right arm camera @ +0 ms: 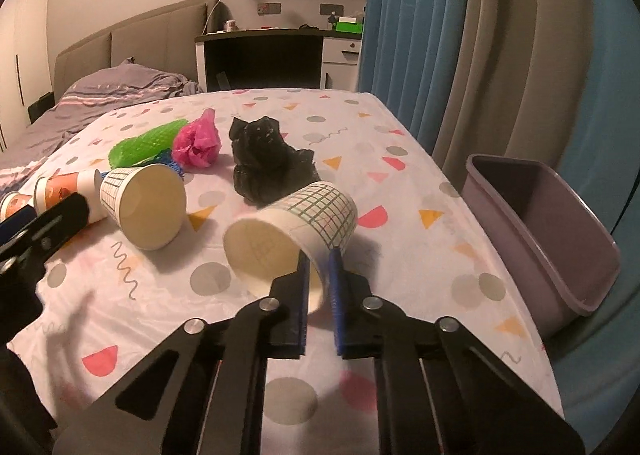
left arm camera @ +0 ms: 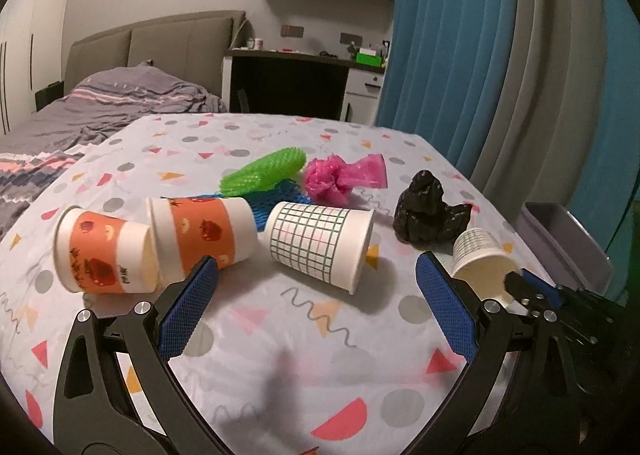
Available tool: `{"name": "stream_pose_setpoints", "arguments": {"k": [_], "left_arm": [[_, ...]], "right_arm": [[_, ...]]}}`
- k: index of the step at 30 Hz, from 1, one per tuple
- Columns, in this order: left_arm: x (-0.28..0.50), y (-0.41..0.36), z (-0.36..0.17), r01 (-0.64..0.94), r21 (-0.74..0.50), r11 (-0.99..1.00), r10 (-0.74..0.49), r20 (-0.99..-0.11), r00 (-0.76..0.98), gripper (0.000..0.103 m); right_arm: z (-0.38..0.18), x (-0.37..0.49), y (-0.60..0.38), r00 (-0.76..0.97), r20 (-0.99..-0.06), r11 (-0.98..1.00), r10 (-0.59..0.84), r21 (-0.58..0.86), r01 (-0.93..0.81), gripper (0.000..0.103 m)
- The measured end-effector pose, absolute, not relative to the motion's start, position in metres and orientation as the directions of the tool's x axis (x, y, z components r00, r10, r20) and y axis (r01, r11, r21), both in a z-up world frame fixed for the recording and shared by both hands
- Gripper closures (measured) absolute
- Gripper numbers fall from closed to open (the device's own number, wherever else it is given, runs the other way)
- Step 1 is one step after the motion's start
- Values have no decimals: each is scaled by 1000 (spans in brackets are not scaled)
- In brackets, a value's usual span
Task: Collect trash
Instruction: 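Grasp a grid-patterned paper cup with the right tool while the left tool grasps another, then carry both grid-patterned cups over the grey bin and open both tools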
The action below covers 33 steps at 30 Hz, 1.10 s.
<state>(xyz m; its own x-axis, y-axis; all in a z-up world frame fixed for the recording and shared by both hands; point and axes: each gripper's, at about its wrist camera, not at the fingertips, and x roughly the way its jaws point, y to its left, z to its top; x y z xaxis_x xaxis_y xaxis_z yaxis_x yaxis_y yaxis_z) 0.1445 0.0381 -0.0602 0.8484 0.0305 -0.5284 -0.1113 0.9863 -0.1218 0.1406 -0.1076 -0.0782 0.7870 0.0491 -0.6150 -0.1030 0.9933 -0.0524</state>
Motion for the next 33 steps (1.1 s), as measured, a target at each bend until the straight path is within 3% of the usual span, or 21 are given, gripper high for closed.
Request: {"name": "stream_pose_setpoints", "arguments": {"k": [3, 14, 18, 26, 33], "left_arm": [[155, 35, -62, -112, -113, 987, 32, -546, 837, 10], [193, 27, -78, -123, -50, 991, 62, -641, 765, 43], [200, 30, -83, -144, -60, 988, 67, -671, 739, 50], [202, 31, -88, -156, -65, 986, 67, -695, 716, 81], [199, 34, -90, -165, -92, 982, 54, -702, 710, 99]], "right_arm": [[-76, 135, -117, 797, -602, 995, 51, -40, -94, 99], [-69, 116, -148, 810, -578, 995, 97, 34, -94, 99], [-65, 110, -154, 815, -567, 993, 120, 52, -110, 99], [-58, 99, -162, 827, -543, 989, 147, 77, -125, 99], [-54, 94, -167, 833, -532, 988, 152, 86, -125, 99]]}}
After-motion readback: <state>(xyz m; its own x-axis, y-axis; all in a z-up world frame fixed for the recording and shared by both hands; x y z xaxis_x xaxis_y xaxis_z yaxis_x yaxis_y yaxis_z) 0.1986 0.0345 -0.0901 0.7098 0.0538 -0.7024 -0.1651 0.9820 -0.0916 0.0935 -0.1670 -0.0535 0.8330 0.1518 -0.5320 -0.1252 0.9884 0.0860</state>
